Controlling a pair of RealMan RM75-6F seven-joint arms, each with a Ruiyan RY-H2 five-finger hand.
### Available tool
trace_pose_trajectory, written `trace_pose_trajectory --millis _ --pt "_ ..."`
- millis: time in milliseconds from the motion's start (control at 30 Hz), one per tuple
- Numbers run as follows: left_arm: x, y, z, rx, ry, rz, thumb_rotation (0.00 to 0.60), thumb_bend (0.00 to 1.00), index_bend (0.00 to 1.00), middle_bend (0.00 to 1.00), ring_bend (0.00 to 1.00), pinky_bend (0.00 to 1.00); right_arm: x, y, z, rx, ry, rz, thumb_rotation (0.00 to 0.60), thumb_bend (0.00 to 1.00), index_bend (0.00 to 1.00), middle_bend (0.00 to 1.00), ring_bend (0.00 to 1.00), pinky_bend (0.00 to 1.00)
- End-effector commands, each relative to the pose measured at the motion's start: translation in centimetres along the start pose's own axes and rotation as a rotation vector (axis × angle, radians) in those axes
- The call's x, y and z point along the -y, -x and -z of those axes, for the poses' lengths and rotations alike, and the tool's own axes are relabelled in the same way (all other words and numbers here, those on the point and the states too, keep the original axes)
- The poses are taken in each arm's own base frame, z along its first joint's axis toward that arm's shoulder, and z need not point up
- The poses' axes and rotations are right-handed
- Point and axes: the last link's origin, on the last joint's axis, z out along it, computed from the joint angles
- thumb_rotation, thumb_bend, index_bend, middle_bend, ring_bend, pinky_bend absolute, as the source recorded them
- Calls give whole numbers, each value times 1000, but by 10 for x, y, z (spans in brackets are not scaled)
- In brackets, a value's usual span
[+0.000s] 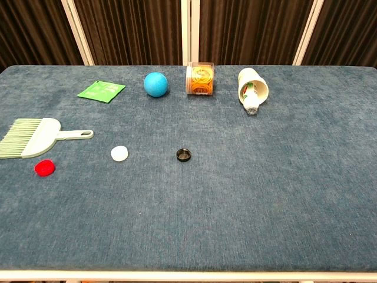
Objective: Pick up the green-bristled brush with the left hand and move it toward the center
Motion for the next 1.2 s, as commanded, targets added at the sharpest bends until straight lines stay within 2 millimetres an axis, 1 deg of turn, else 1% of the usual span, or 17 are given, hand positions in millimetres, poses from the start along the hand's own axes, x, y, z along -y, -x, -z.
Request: trace_pose_trajectory --millis 33,300,500,600,633,733,767,800,833,867,933,967,1033,1067,1133,1200 --pt "0 1 0 3 -1 3 600 200 193 219 104 165 1 0 -1 1 -3 -1 600 167 0 28 0 0" --pt "0 1 0 -1 2 -3 600 201 192 219 104 165 2 -1 -2 -3 -5 -3 600 168 0 28 0 0" --pt "-6 -4 -11 -28 33 -23 600 200 192 219 104 165 1 -3 -2 -11 -10 -1 600 167 0 27 0 0" --pt "-13 -9 -23 -44 72 -22 600 195 196 219 107 165 2 -7 -4 -23 -17 8 600 168 0 27 0 0" --pt "-16 -11 -29 -47 84 -18 600 193 208 219 122 165 2 -8 -5 -26 -17 10 600 168 0 27 0 0" --pt "-28 -15 -50 -35 134 -18 600 190 231 219 177 167 2 -12 -7 -34 -23 23 600 168 0 26 0 0" --pt "-34 -17 -60 -29 151 -19 600 190 233 220 200 177 3 -15 -8 -40 -27 30 600 168 0 26 0 0" --pt "-39 -18 -68 -23 166 -21 600 190 240 227 224 200 3 -16 -9 -45 -29 34 600 168 0 26 0 0" --pt "-45 -18 -76 -22 180 -20 600 190 261 252 276 266 3 -18 -10 -49 -31 38 600 168 0 26 0 0" --pt "-53 -17 -87 -15 194 -16 600 190 283 280 324 345 4 -20 -12 -53 -34 43 600 167 0 26 0 0" --pt "-65 -13 -103 5 216 -10 600 189 325 344 425 541 6 -23 -14 -54 -40 51 600 167 0 24 0 0" --pt "-73 -9 -112 18 224 -5 600 189 341 363 462 612 6 -25 -15 -54 -43 58 600 168 0 23 0 0" --pt "-84 -2 -125 40 237 -11 600 190 382 389 528 711 7 -27 -16 -56 -44 67 600 167 0 22 0 0" --pt "-91 3 -132 53 242 -18 600 190 399 400 556 749 7 -29 -17 -60 -44 70 600 168 0 22 0 0" --pt "-102 13 -141 77 249 -33 600 190 423 439 618 821 7 -31 -17 -65 -42 74 600 167 0 21 0 0" --pt "-112 25 -148 108 246 -45 600 190 445 485 672 858 6 -33 -17 -69 -37 78 600 168 0 21 0 0"
